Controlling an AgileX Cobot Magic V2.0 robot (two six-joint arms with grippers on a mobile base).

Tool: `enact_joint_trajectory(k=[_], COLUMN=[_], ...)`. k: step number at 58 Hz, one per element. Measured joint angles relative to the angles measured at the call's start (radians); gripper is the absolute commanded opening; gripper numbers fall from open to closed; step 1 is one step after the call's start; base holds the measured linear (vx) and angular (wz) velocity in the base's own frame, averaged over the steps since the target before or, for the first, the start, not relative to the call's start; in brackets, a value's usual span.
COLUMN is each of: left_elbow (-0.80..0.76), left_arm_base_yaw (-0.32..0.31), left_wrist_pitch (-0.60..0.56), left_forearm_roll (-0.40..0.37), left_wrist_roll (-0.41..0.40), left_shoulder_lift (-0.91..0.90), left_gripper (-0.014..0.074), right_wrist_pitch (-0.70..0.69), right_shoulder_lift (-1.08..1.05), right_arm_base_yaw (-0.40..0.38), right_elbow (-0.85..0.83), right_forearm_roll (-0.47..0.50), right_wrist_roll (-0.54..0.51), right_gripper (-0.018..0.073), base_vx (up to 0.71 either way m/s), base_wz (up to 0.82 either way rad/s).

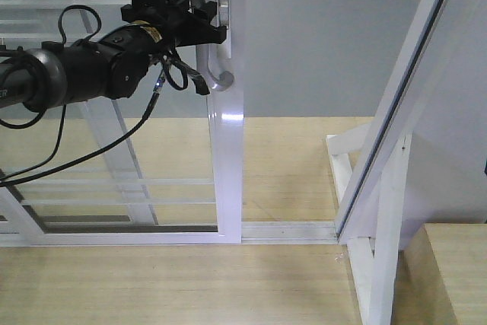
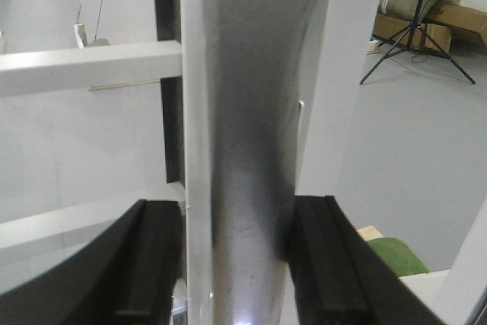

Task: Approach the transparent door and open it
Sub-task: 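Push the handle with the left gripper, sliding the door further open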

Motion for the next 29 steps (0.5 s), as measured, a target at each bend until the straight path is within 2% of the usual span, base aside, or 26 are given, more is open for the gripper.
enact_joint_trajectory(k=[12, 29], left_elbow=[-0.002, -0.003], left_arm_base_yaw=[0.014, 0.069], left_wrist_pitch=[0.033, 0.175], left_forearm_roll=[-0.027, -0.036], left_wrist_roll=[0.002, 0.004], left_shoulder_lift=[-0.003, -0.055], left_gripper=[0.0409, 0.0409], right_wrist_pitch=[0.0, 0.0], right_shoulder_lift=[0.0, 0.0], right_arm_base_yaw=[0.0, 0.0], right_elbow=[0.0, 0.0], right_forearm_roll=[0.0, 0.0], right_wrist_roll=[0.0, 0.0], right_gripper=[0.0302, 0.0302], base_vx=[0.0, 0.0], base_wz=[0.0, 0.0])
